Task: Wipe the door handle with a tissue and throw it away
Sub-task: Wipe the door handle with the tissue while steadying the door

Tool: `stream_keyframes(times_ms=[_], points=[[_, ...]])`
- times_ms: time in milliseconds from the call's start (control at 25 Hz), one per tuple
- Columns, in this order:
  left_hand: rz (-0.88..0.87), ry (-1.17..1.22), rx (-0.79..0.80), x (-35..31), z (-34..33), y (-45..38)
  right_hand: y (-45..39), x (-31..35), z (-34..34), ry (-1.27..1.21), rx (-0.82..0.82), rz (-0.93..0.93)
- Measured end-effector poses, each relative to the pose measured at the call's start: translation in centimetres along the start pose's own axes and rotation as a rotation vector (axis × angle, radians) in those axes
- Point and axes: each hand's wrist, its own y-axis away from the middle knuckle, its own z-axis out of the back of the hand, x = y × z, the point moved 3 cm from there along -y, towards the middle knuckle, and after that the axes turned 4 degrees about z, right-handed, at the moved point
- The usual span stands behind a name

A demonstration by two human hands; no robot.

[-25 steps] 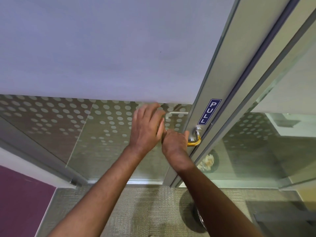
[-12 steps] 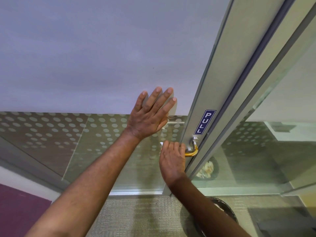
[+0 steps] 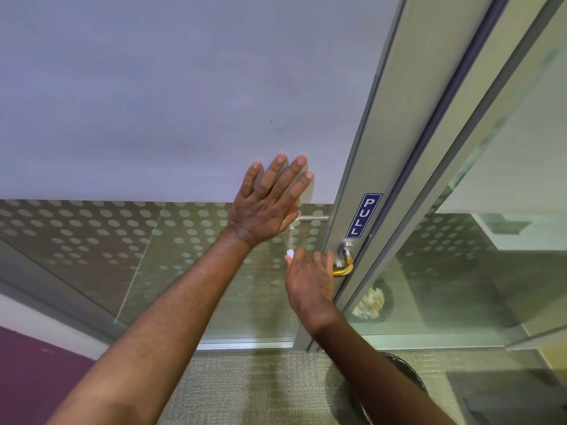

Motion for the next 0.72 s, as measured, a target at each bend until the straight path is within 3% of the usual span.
stream_keyframes(times_ms=[160,360,600,720], points=[[-0.002,0.006,-0.019,0.1,-0.1,-0.1,2.1,-0.6,-1.2,0.156,-0.028,0.103],[-0.015,-0.01,-0.019,0.3,-0.2,-0.3,-0.4,1.0,0.7,0.382,0.223,0.16],[-0.016,-0.013,-0.003,0.0,-0.2,0.1,-2.7,1.3,1.9,0.225,0.346,0.02],[-0.015,-0.018,0.0,0.1,-0.1,0.1,-2.1,1.1,2.1,0.148,0.29,0.027]])
